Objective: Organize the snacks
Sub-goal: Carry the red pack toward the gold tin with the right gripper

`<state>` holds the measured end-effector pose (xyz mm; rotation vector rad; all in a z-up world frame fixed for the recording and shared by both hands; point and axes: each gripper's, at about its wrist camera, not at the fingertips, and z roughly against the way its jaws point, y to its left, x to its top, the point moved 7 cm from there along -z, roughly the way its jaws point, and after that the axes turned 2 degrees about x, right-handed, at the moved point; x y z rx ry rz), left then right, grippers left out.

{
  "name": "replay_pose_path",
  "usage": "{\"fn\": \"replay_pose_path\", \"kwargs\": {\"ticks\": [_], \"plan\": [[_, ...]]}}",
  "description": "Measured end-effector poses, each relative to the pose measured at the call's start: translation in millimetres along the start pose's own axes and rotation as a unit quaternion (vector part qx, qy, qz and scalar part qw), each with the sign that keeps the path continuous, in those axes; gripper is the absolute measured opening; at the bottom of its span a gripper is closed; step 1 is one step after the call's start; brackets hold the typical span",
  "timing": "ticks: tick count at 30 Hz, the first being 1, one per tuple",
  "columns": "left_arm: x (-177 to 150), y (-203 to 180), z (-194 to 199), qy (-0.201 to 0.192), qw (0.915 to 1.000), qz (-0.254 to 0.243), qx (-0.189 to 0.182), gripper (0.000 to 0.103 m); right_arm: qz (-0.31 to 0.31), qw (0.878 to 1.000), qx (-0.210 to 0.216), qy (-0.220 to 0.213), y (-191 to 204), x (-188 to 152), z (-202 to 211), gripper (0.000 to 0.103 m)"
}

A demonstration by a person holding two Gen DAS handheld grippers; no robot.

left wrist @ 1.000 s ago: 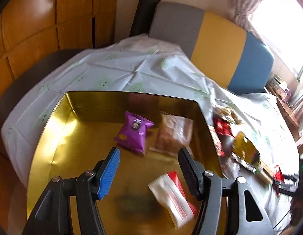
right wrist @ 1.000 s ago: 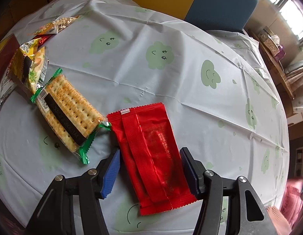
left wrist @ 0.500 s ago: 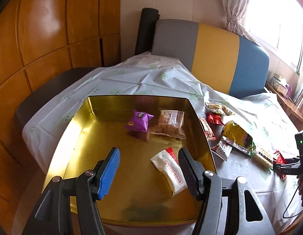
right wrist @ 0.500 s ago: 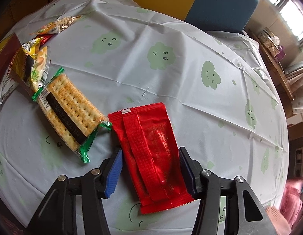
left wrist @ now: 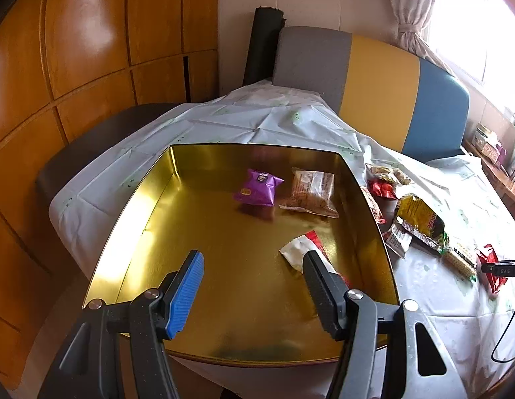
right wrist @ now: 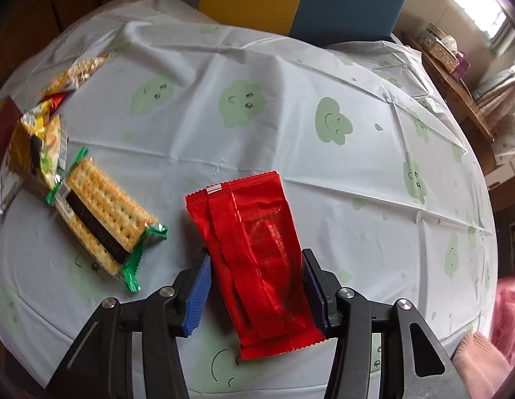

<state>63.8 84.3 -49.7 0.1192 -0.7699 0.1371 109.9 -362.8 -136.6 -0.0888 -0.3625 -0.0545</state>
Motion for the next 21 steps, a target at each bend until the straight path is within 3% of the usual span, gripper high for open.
{"fn": "replay_pose_path", "kwargs": {"ticks": [4, 8, 14, 21], "plan": [[1, 8, -2, 0.001, 1.0000, 0.008, -0.001, 0.063, -0.041, 0.997, 0.047, -0.044, -3, 13, 24, 0.052], [3, 18, -2, -0.003, 0.9998, 0.018, 0.004, 0.063, -0.038, 0.992, 0.101, -0.070, 26, 25, 55, 0.052], [2, 28, -3, -0.002, 0.9996, 0.030, -0.001, 0.063, 0.045, 0.979, 0.184, -0.082, 138, 31, 88, 0.052], [1, 41, -2, -0.003, 0.9993, 0.033, 0.015, 0.063, 0.136, 0.952, 0.265, -0.075, 272, 20, 105, 0.052]]}}
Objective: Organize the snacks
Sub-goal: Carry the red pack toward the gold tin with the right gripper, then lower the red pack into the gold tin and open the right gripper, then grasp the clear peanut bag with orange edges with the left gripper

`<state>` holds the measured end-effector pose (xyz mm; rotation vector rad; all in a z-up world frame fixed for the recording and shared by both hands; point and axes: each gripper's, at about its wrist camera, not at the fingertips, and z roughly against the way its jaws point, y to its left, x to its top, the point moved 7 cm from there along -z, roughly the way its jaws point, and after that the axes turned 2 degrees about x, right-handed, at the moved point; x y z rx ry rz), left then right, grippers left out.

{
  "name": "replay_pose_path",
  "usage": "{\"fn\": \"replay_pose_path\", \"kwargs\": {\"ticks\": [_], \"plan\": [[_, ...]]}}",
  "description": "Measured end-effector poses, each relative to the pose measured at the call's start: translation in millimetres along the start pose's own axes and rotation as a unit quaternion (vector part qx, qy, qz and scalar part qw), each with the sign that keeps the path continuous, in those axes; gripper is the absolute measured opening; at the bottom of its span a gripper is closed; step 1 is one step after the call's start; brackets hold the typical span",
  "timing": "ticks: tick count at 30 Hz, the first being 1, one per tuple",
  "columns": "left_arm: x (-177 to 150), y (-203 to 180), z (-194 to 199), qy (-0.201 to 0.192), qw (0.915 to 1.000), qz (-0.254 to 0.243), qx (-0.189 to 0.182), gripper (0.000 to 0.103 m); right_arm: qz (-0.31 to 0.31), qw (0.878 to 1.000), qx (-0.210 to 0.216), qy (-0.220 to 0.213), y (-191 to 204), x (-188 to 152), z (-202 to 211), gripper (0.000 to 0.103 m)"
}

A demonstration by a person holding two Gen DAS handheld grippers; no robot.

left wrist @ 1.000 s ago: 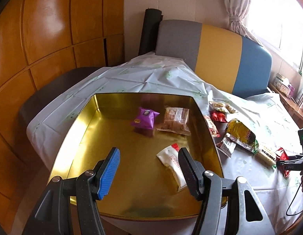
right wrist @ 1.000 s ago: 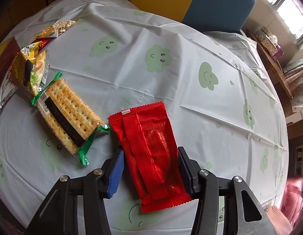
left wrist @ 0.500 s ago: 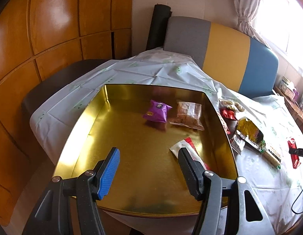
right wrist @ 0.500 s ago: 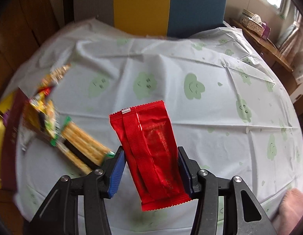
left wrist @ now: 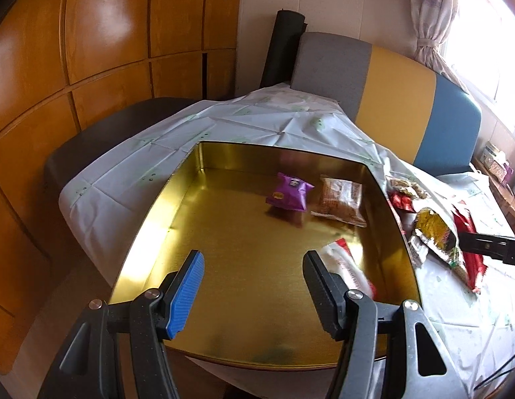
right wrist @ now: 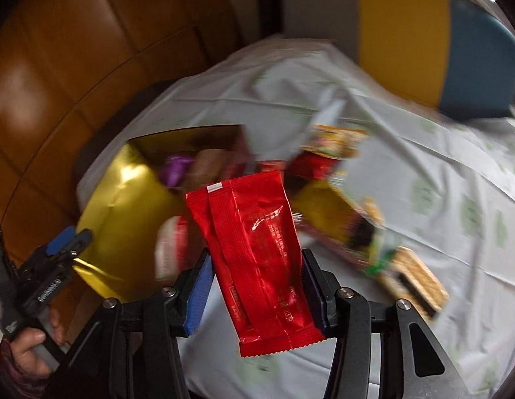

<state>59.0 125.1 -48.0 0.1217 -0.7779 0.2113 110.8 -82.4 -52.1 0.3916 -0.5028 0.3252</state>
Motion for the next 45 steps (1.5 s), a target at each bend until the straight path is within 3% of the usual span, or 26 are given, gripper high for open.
{"fn": "replay_pose_path", "kwargs": {"ticks": [6, 16, 21, 27, 38, 43, 45], "plan": [[-2, 14, -4, 0.006, 0.9999, 0.014, 0.004, 0.063, 0.029, 0.999, 0.025, 0.021, 53, 8, -41, 0.052], [-5, 20, -10, 0.014, 0.9997, 0.019, 0.001, 0.063, 0.044, 0.998, -0.022, 0.036, 59, 18, -83, 0.055], [-6, 18, -13, 0.019, 0.9997, 0.017, -0.003, 0.063, 0.041, 0.998, -0.021, 0.030, 53, 15, -76, 0.057], [-6, 8, -10, 0.016, 0.9998, 0.004, -0.010, 0.061, 0.031, 0.999, -0.002, -0.013, 47, 16, -47, 0.063], [8, -24, 3, -0.002, 0.9986, -0.041, -0.033, 0.058, -0.010, 0.998, -0.041, -0.054, -22, 2, 6, 0.066], [17, -61, 8, 0.004, 0.9937, -0.076, -0.082, 0.057, -0.036, 0.995, -0.078, -0.050, -72, -13, 25, 0.067], [20, -79, 7, 0.011, 0.9904, -0.086, -0.108, 0.051, -0.044, 0.993, -0.095, -0.047, -92, -21, 34, 0.067]]}}
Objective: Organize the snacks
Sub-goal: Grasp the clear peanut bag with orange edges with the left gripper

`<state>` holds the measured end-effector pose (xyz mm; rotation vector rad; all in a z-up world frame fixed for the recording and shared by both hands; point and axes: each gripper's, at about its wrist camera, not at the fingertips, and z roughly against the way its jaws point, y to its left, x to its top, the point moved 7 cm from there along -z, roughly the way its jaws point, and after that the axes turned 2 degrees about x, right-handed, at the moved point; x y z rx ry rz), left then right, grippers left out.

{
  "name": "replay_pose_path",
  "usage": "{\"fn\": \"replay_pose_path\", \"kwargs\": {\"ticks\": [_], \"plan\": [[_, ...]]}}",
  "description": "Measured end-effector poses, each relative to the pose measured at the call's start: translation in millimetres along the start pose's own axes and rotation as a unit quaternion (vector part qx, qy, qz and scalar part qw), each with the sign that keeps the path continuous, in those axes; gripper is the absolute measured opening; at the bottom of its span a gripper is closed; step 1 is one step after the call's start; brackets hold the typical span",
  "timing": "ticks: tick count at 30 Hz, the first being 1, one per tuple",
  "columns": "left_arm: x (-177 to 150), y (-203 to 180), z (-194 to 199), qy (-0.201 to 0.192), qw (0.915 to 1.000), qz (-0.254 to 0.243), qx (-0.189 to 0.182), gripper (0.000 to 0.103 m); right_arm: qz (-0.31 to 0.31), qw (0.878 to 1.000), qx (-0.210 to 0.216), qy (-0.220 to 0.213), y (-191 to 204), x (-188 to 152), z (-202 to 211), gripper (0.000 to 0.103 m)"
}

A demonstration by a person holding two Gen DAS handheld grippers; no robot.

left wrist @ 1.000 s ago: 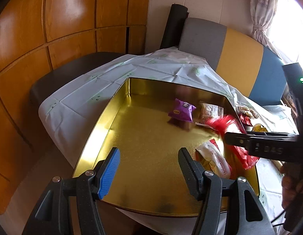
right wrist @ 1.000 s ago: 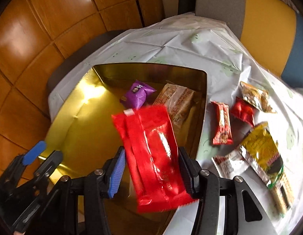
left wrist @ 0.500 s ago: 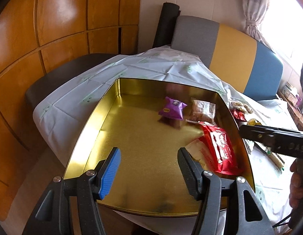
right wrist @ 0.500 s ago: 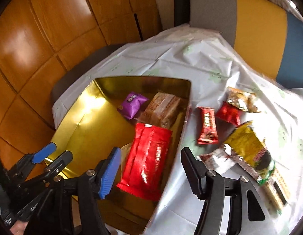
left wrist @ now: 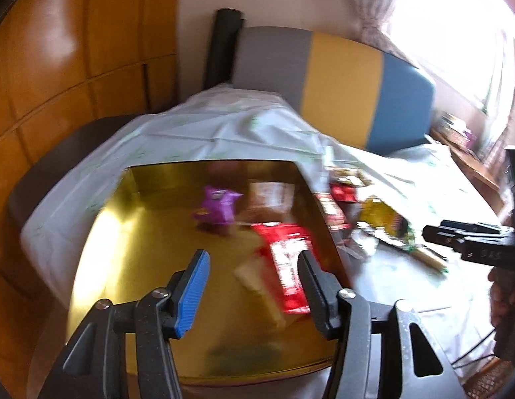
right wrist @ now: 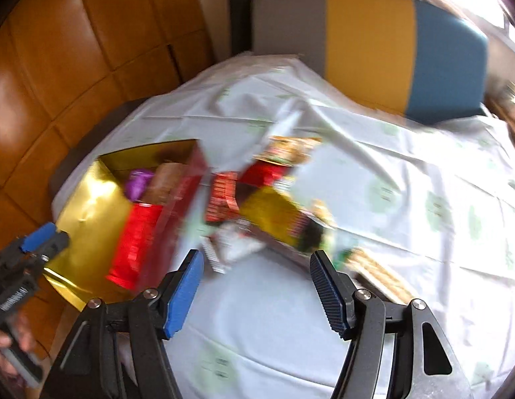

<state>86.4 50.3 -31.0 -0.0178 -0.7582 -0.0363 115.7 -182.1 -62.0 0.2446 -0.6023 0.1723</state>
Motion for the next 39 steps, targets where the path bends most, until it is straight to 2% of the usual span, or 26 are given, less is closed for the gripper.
{"fn": "replay_pose_path", "kwargs": {"ticks": [5, 8, 12, 19, 22, 27, 30, 39], "plan": [[13, -39, -9, 0.015, 0.9985, -0.030, -0.043, 0.044, -0.008, 0.999, -0.036, 0.002, -48, -10, 10, 0.067], [22, -63, -16, 0.027, 0.9963, -0.050, -0.065, 0.043, -0.015, 0.998, -0.053, 0.004, -75, -14, 14, 0.068], [33, -91, -41, 0.061, 0.9926, -0.062, -0.084, 0.043, -0.040, 0.997, -0.059, 0.004, -106, -18, 14, 0.072], [56, -119, -92, 0.110, 0.9882, -0.072, -0.078, 0.048, -0.085, 0.995, -0.051, 0.011, -124, -20, 11, 0.076], [68, -128, -117, 0.126, 0.9870, -0.061, -0.080, 0.063, -0.090, 0.995, -0.042, 0.012, -124, -19, 12, 0.077], [83, -145, -152, 0.143, 0.9853, -0.057, -0.074, 0.073, -0.104, 0.994, -0.026, 0.015, -123, -18, 12, 0.080], [91, -156, -173, 0.146, 0.9851, -0.071, -0.056, 0.081, -0.100, 0.995, -0.023, 0.016, -119, -18, 12, 0.080], [98, -173, -237, 0.184, 0.9781, -0.092, -0.027, 0.082, -0.129, 0.992, -0.007, 0.008, -126, -15, 17, 0.082]]}}
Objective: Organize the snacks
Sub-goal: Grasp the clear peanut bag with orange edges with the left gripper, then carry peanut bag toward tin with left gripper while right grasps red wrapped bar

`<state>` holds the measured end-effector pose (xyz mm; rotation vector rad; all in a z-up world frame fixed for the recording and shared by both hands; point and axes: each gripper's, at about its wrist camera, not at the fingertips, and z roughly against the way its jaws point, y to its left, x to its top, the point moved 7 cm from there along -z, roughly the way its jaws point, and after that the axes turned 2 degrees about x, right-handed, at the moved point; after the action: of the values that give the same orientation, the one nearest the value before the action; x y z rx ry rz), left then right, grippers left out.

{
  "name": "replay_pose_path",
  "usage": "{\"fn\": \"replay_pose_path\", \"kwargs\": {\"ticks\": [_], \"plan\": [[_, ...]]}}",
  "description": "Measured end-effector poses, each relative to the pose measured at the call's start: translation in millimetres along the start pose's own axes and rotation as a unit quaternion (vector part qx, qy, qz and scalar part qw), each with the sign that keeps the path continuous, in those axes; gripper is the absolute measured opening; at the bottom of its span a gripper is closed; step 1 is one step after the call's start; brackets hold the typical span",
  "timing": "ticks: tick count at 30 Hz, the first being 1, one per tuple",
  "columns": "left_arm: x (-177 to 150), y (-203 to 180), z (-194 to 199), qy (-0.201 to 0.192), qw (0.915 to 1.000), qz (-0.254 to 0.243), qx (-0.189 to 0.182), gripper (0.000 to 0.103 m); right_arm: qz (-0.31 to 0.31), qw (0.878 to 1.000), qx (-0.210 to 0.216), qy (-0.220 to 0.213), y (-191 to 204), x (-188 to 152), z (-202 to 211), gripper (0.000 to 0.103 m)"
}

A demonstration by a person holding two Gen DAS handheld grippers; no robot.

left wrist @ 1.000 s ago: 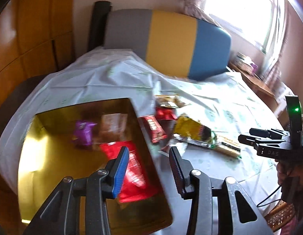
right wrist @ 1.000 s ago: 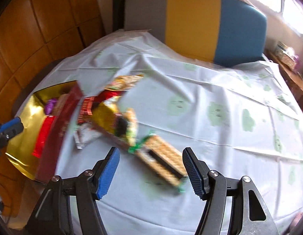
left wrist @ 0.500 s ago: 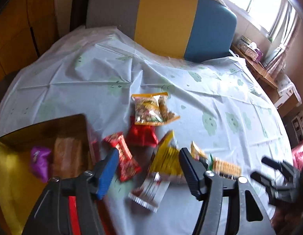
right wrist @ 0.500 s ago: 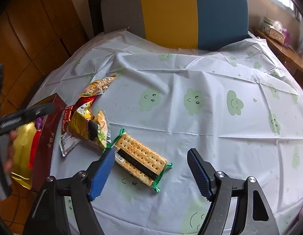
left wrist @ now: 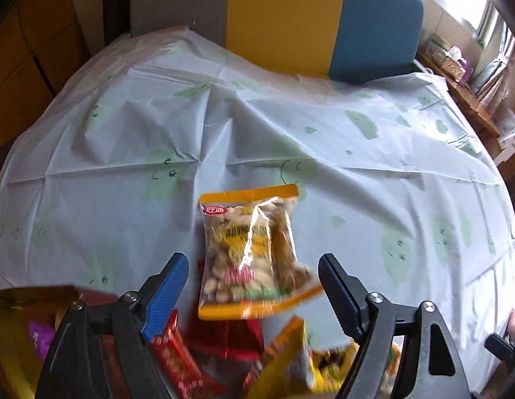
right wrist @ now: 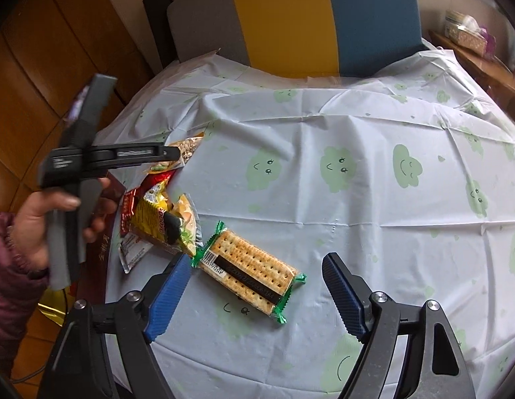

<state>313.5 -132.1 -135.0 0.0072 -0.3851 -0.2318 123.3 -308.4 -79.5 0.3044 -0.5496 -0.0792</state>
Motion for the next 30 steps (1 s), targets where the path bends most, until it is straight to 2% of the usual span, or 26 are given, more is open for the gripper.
{"fn": "replay_pose_path", "kwargs": {"ticks": [3, 4, 6, 7, 8, 10, 13, 20, 23, 28, 30], "plan": [[4, 1, -14, 0.012, 0.9999, 0.004, 0.008, 0.082, -0.005, 1.000, 0.000, -0.003, -1, 2, 1, 0.083], [3, 0, -19, 0.020, 0.9998, 0.006, 0.001, 0.081, -0.005, 1.000, 0.001, -0.004, 0, 2, 1, 0.083], [1, 0, -25, 0.028, 0.9994, 0.018, -0.005, 0.074, -0.002, 1.000, -0.002, -0.007, 0, 3, 1, 0.083], [1, 1, -26, 0.025, 0.9994, 0.021, -0.009, 0.066, 0.001, 1.000, -0.004, -0.007, 0, 3, 1, 0.083], [1, 1, -24, 0.017, 0.9997, 0.018, -0.009, 0.057, 0.003, 1.000, -0.006, -0.007, 1, 3, 1, 0.083], [1, 3, -14, -0.001, 0.9998, 0.015, -0.011, 0.055, 0.007, 1.000, -0.009, -0.006, 1, 2, 0, 0.083], [-1, 7, 11, -0.035, 0.9990, 0.012, -0.024, 0.054, 0.011, 1.000, -0.012, -0.002, 2, 0, -3, 0.083], [-19, 23, 76, -0.086, 0.9935, 0.038, -0.065, 0.054, 0.040, 0.999, -0.014, 0.004, 13, -7, -10, 0.082], [-34, 35, 102, -0.109, 0.9910, 0.041, -0.066, 0.054, 0.059, 0.998, 0.008, 0.006, 24, -10, -14, 0.073], [-64, 66, 129, -0.130, 0.9873, 0.064, -0.065, 0.054, 0.089, 0.995, 0.047, 0.026, 53, -20, -27, 0.045], [-78, 79, 134, -0.132, 0.9861, 0.078, -0.065, 0.054, 0.109, 0.992, 0.059, 0.026, 69, -19, -30, 0.041]]}}
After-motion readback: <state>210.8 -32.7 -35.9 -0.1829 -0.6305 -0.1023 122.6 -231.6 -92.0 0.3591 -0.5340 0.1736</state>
